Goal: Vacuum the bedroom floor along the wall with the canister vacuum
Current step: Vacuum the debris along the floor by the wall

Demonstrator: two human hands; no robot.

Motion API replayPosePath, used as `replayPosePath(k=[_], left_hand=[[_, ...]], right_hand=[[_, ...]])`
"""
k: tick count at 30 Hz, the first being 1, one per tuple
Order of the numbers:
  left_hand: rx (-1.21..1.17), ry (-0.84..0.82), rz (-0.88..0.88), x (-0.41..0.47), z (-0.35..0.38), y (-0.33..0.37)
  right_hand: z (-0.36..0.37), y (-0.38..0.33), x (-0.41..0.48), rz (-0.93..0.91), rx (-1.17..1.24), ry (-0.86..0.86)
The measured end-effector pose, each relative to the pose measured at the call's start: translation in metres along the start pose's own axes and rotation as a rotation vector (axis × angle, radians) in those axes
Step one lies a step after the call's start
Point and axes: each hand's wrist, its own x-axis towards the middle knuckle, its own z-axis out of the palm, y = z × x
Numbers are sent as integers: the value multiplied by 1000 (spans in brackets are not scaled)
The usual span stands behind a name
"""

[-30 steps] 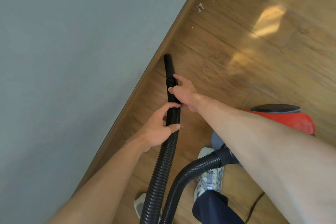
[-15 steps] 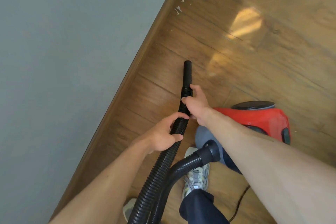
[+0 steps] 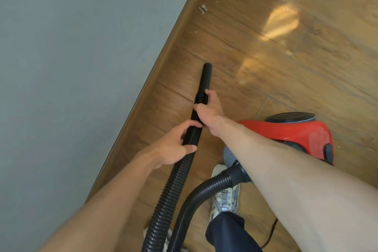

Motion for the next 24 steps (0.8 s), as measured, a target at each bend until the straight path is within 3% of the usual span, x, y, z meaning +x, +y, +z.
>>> replayPosePath(k=[5, 10, 19, 24], left_hand=[[-100, 81, -67, -16, -19, -17], [-100, 52, -72, -13, -14, -8], [101, -109, -13, 26, 40, 58], [161, -121, -7, 26, 39, 107]], right_hand=[[37, -15, -2, -44, -101, -117], [25, -16, -1, -32, -121, -142], [-77, -2, 7, 75, 5, 57], [-109, -33, 7, 185, 125, 89]])
